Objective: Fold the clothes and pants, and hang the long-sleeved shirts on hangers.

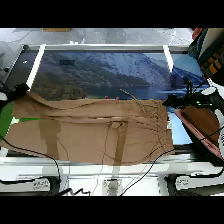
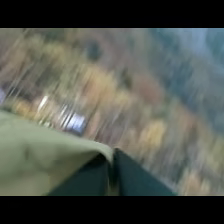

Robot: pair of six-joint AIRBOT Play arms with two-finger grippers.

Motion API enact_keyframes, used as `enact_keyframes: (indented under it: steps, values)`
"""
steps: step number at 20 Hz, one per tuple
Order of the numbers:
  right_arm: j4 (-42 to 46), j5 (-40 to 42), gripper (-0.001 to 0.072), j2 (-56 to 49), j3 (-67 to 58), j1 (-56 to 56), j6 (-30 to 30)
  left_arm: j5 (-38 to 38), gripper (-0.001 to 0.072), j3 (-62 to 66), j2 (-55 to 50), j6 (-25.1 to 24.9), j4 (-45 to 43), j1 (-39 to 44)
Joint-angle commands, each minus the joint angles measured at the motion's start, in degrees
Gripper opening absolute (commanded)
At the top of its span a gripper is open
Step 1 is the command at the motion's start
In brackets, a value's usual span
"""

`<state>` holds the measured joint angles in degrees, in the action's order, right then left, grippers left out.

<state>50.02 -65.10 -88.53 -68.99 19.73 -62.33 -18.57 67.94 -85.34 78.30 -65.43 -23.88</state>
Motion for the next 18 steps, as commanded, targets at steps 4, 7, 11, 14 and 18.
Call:
enact_keyframes:
  steps: [4,7,11,14,18]
  values:
    - [-0.1,0.6,0.0028,0.0,0.0,0.0,0.0,5.1,0.0709,0.0,-1.3,0.3,1.0,0.3]
    - [-0.1,0.1,0.0028,0.0,0.0,0.0,0.0,-5.9,0.0697,0.0,0.9,0.4,1.0,-5.4]
    - [-0.2,0.0,0.0028,0.0,0.0,0.0,0.0,-24.8,0.063,-0.1,2.5,2.9,0.8,-18.0]
    - [-0.2,0.0,0.0028,0.0,0.0,0.0,0.0,-29.1,0.06,-2.8,2.4,2.7,1.3,-25.0]
    - [-0.3,0.2,0.0028,0.0,0.0,0.0,-0.1,-27.2,0.0638,-4.1,-1.2,2.2,3.0,-25.8]
